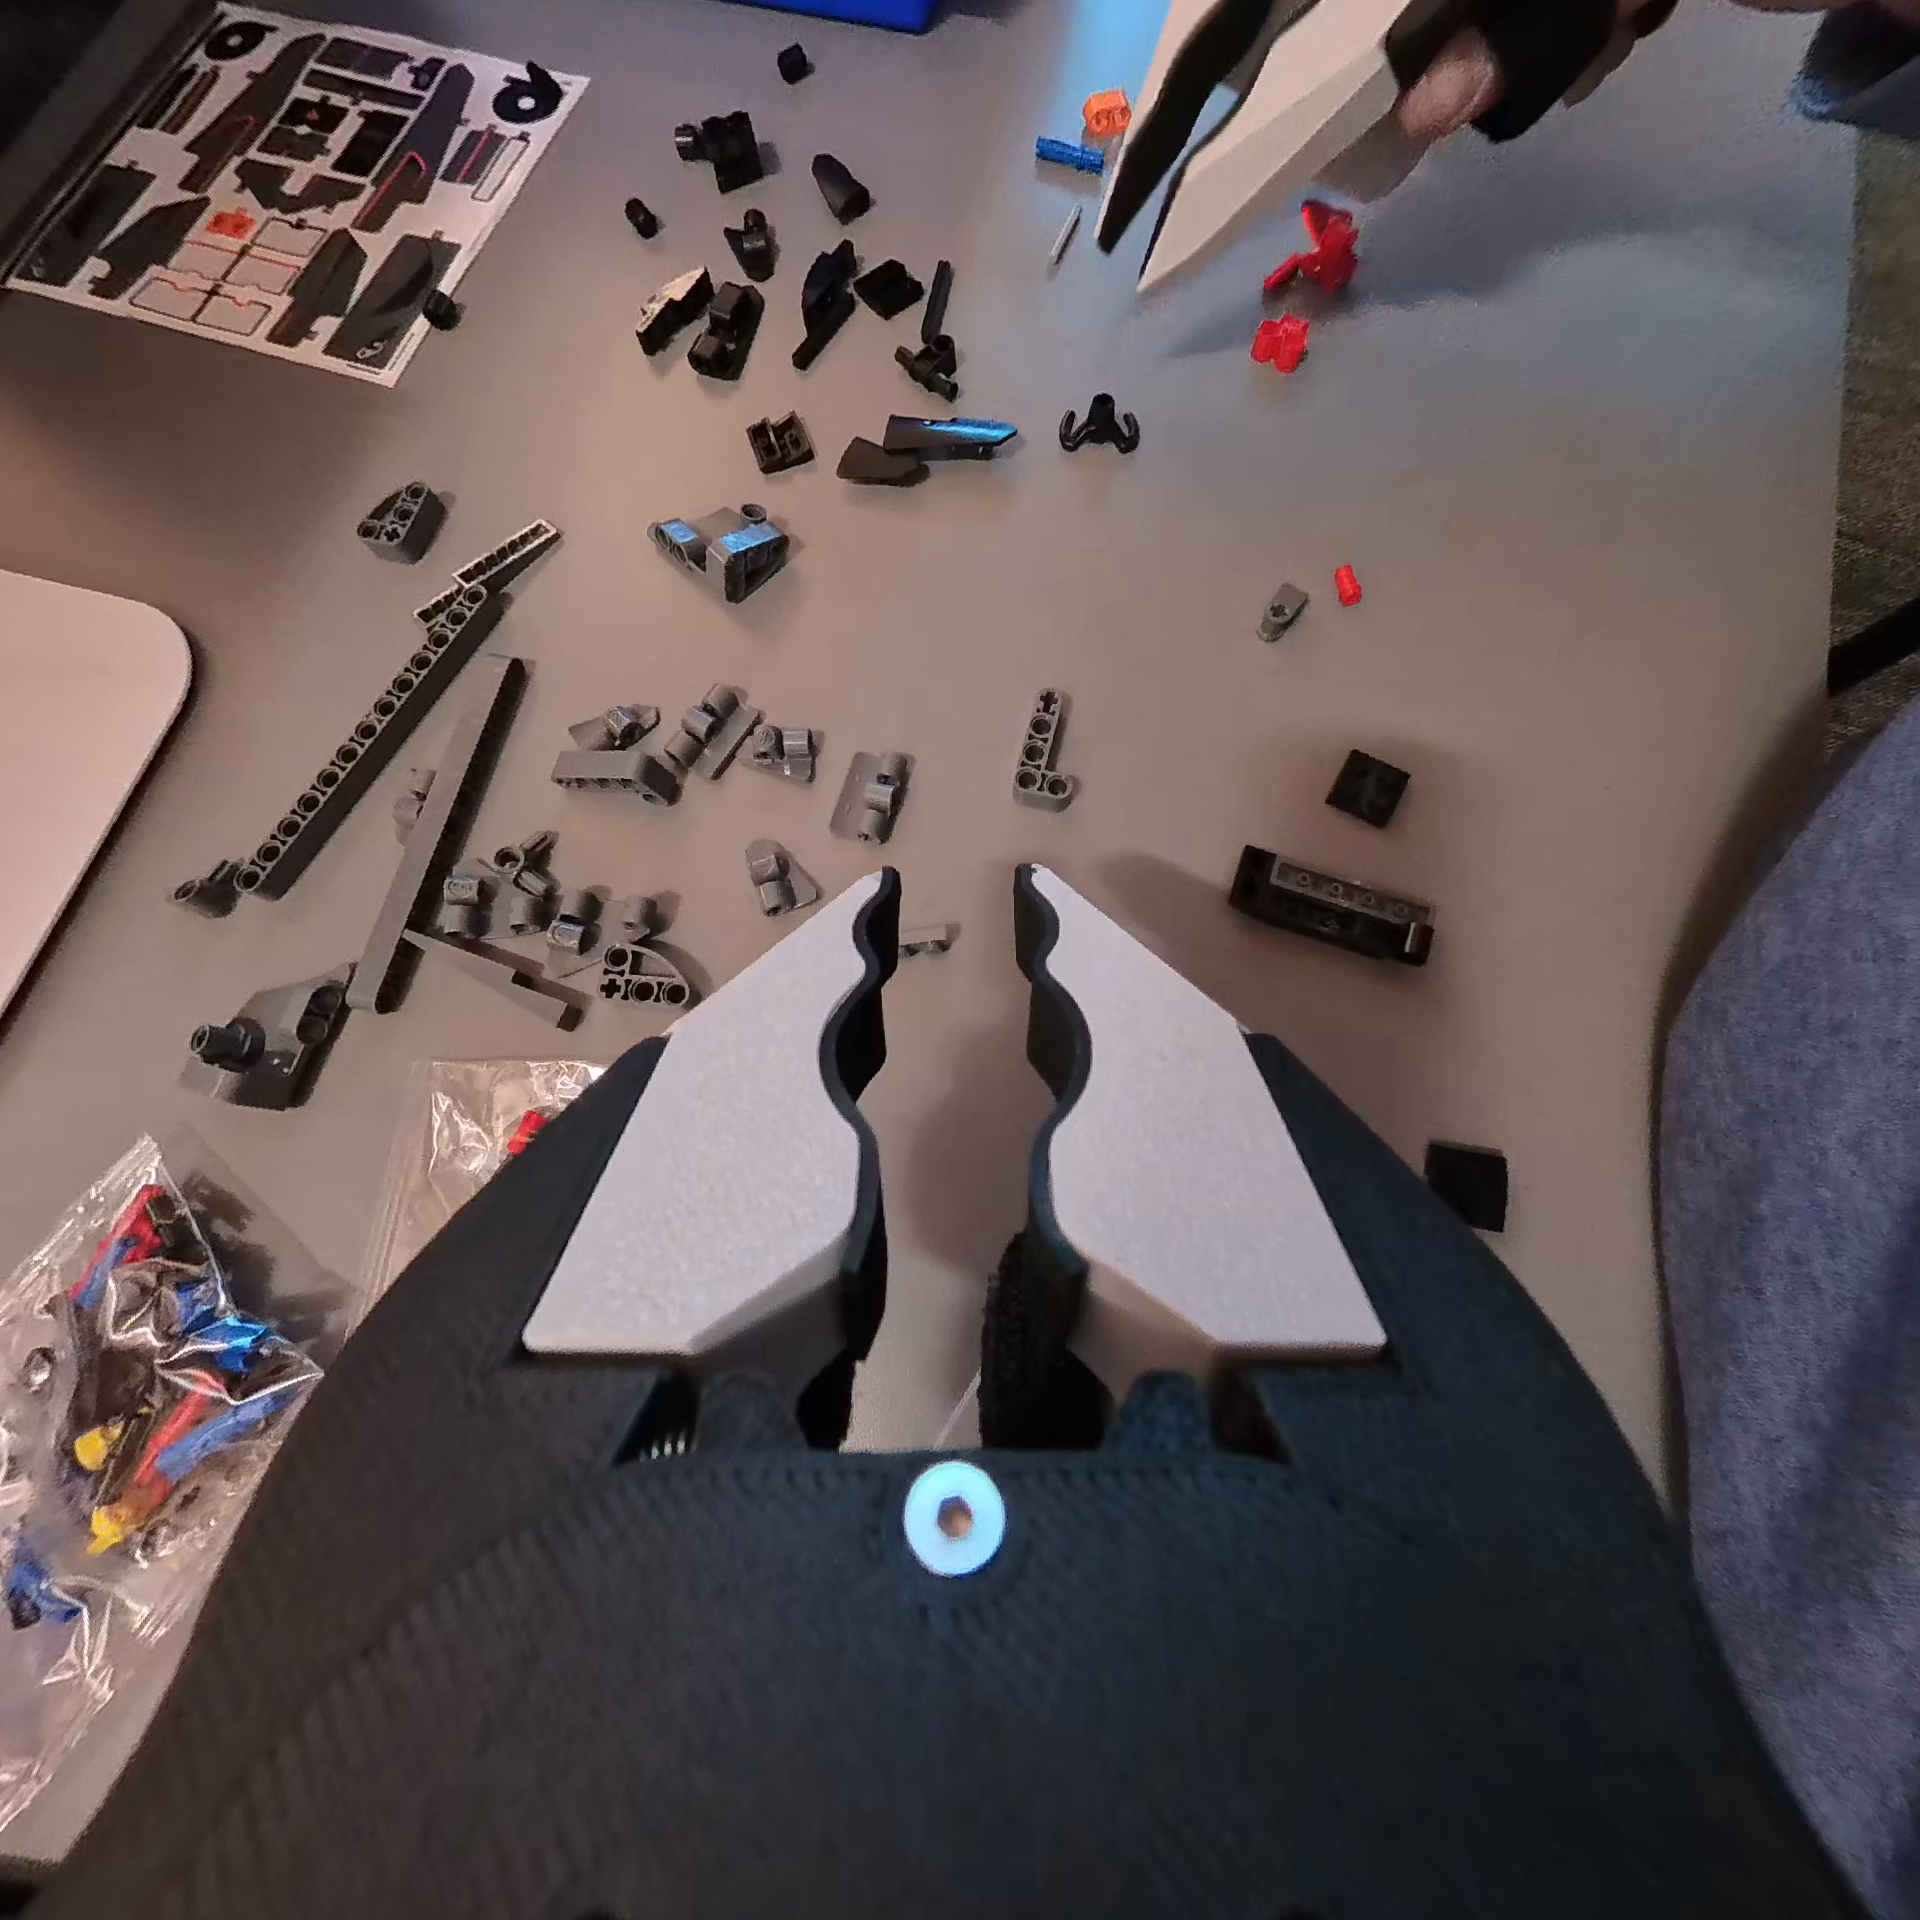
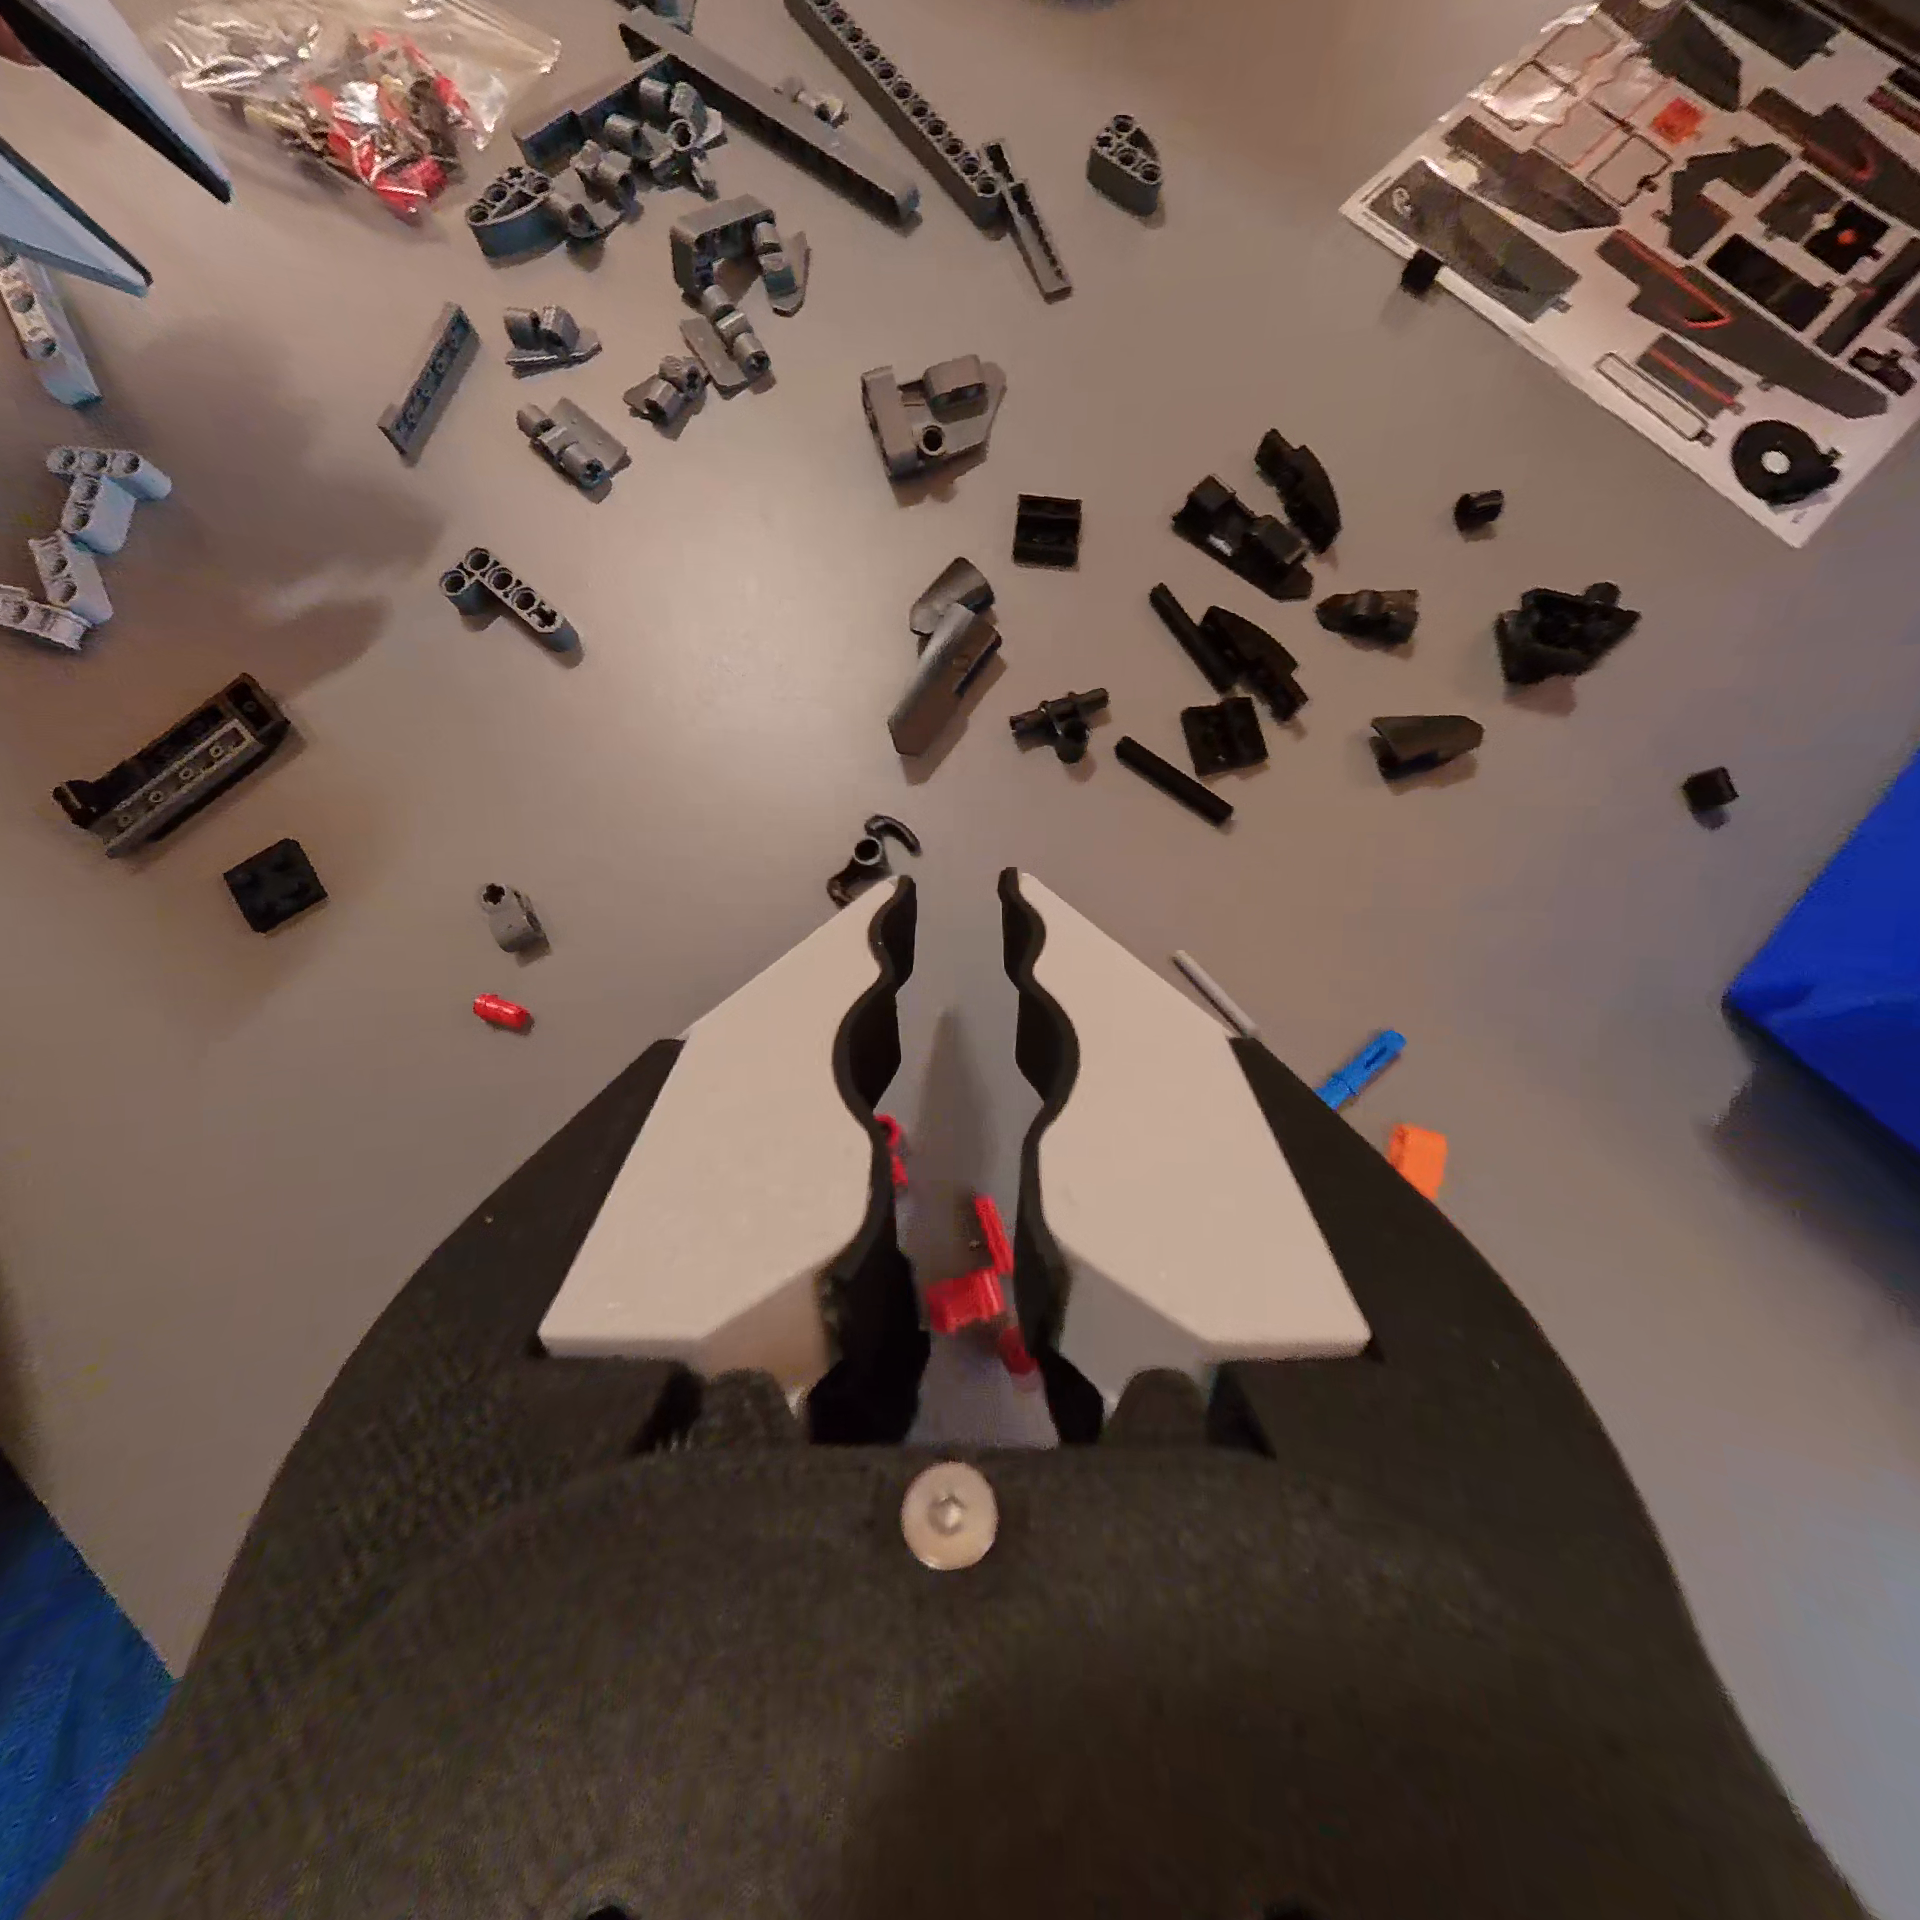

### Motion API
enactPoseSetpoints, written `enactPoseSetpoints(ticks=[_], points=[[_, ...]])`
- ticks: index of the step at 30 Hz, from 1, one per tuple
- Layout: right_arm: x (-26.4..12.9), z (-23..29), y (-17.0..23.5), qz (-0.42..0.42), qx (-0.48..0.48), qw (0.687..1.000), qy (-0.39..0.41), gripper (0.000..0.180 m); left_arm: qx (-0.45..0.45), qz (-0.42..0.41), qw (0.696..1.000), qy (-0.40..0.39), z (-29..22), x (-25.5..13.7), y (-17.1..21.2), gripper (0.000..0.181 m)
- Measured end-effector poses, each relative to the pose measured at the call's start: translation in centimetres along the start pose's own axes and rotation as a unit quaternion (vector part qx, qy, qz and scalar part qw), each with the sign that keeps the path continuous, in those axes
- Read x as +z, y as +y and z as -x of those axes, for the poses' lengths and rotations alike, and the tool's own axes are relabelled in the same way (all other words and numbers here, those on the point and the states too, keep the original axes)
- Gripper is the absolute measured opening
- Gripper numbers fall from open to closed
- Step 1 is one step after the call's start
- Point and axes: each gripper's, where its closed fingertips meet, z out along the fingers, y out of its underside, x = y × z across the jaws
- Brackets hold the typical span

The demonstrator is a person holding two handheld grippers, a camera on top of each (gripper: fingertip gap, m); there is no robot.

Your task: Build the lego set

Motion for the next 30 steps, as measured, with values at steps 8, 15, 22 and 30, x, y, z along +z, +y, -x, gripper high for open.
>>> enactPoseSetpoints(ticks=[8, 15, 22, 30], points=[[-2.1, -1.6, 1.8, -0.001, 0.024, 0.999, 0.025, 0.016, 0.003, 0.003, 1.000, -0.005, -0.2, -0.3, 0.1, 0.020], [-2.6, -1.3, 1.4, -0.015, 0.019, 0.999, 0.026, 0.018, 0.006, 0.004, 1.000, -0.005, -0.7, -0.4, 0.2, 0.019], [-1.0, -2.4, -0.6, -0.022, -0.007, 0.999, 0.025, 0.019, 0.007, 0.006, 1.000, -0.017, -0.7, -1.1, 0.6, 0.019], [0.6, -6.1, -3.1, -0.027, 0.000, 0.996, 0.082, 0.029, -0.003, 0.004, 1.000, -0.022, -0.2, -1.4, 1.0, 0.018]])
